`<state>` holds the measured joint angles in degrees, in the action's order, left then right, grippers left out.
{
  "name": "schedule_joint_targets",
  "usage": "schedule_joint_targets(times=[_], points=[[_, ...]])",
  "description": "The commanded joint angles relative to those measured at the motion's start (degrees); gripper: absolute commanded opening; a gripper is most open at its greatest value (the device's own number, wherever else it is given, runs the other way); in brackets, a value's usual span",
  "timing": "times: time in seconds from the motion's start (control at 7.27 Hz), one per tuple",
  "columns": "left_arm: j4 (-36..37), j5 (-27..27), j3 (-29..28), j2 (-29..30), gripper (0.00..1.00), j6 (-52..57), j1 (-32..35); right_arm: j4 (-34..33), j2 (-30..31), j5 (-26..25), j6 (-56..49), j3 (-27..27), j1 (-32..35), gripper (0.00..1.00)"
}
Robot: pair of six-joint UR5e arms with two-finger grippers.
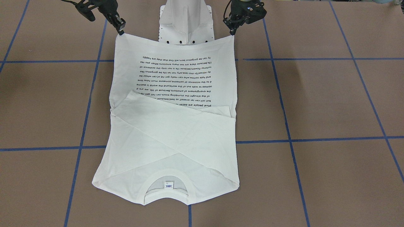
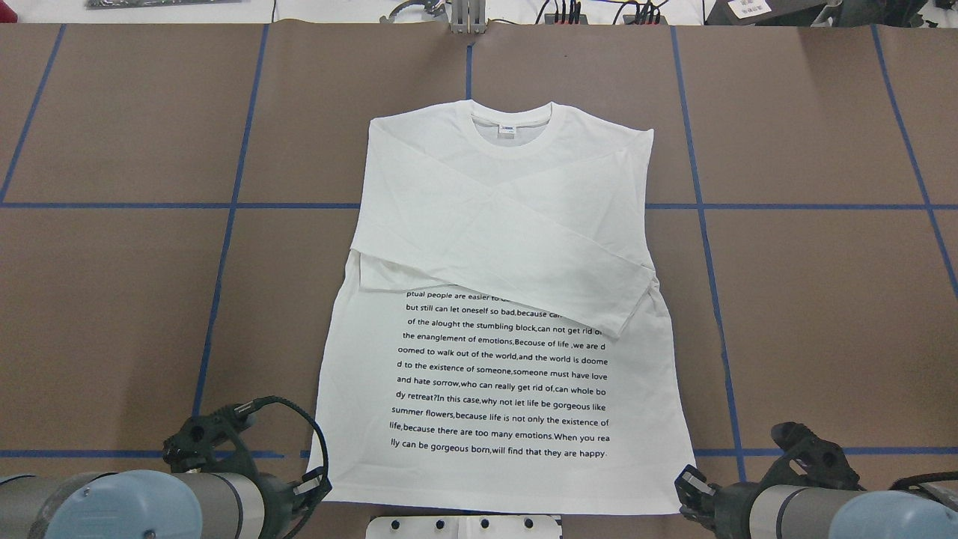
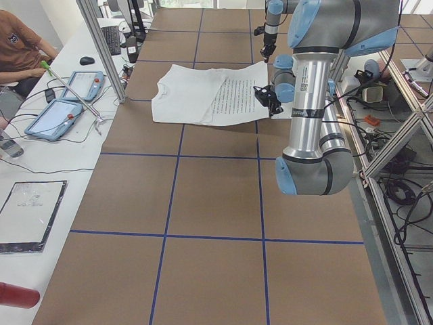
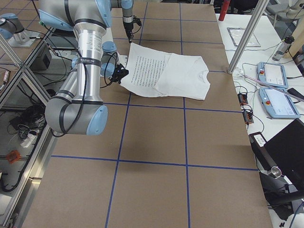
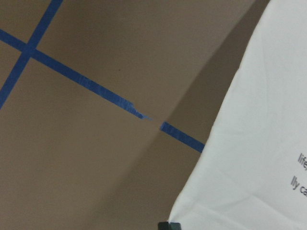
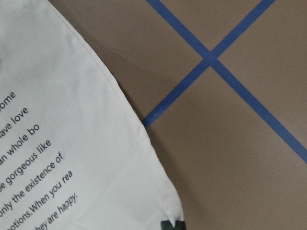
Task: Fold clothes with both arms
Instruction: 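Grasp the hem corners with both grippers and lift them toward the collar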
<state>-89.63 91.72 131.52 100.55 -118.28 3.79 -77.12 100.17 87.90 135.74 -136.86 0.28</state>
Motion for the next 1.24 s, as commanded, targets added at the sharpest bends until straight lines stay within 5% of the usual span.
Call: schedule_joint_targets(times=[0.0, 0.41, 0.69, 0.96, 1.1], points=[[-0.11, 0.12, -0.3, 6.9, 0.0, 1.72, 6.8, -2.42, -0.15, 0.51, -0.03, -2.53, 5.75, 0.0], [-2.2, 0.21, -5.28, 13.16, 0.0, 15.15, 18.15, -2.59, -4.77, 4.53, -7.54, 0.43, 19.71, 0.0], [-6.32, 0.47, -13.8, 17.99, 0.0, 18.51, 25.18, -7.57, -17.39, 14.79, -15.98, 10.25, 34.11, 0.0], [-14.13, 0.65, -23.1, 20.54, 0.0, 20.1, 31.34, -18.98, -31.13, 17.2, -28.0, 19.23, 42.49, 0.0], [-16.26, 1.09, -27.85, 22.47, 0.0, 21.41, 33.72, -18.77, -32.83, 19.91, -33.29, 23.0, 46.35, 0.0]])
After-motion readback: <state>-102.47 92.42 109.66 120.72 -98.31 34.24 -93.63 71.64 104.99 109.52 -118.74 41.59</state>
